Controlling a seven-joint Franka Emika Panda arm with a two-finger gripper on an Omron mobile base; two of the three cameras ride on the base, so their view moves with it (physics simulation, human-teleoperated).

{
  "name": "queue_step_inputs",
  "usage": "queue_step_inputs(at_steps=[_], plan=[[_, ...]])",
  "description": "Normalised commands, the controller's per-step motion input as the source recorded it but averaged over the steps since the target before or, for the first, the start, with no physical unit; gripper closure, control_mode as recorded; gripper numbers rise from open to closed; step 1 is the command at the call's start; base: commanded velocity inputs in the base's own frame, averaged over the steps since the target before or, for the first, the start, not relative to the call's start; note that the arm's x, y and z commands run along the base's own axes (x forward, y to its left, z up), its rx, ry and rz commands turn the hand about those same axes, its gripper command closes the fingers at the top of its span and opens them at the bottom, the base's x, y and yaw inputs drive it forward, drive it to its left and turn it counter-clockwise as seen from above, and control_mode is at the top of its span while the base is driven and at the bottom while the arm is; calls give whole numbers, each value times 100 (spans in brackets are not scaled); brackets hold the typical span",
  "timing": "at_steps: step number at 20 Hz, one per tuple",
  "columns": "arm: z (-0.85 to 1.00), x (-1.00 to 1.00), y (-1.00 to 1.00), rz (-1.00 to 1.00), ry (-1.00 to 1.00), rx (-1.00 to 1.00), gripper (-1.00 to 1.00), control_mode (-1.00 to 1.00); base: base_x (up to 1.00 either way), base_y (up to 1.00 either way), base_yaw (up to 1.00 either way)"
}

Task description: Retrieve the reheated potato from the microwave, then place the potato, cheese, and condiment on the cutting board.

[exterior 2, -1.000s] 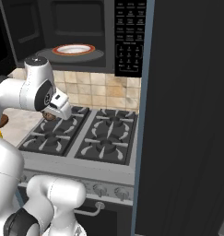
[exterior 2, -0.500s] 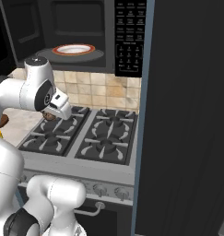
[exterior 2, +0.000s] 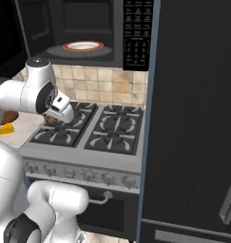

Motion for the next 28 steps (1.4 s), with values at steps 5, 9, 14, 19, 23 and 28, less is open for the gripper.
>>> queue_step_inputs(at_steps=[5, 9, 14, 19, 23, 28], plan=[[0, 0, 0, 0, 0, 0, 100, 100, -54, -1, 0], [0, 0, 0, 0, 0, 0, 100, 100, -69, 2, 0], [0, 0, 0, 0, 0, 0, 100, 100, -74, 24, 0], [0, 0, 0, 0, 0, 0, 100, 100, -51, 56, 4], [0, 0, 0, 0, 0, 0, 100, 100, -36, 73, 8], [0, 0, 0, 0, 0, 0, 100, 100, -6, 87, 2]])
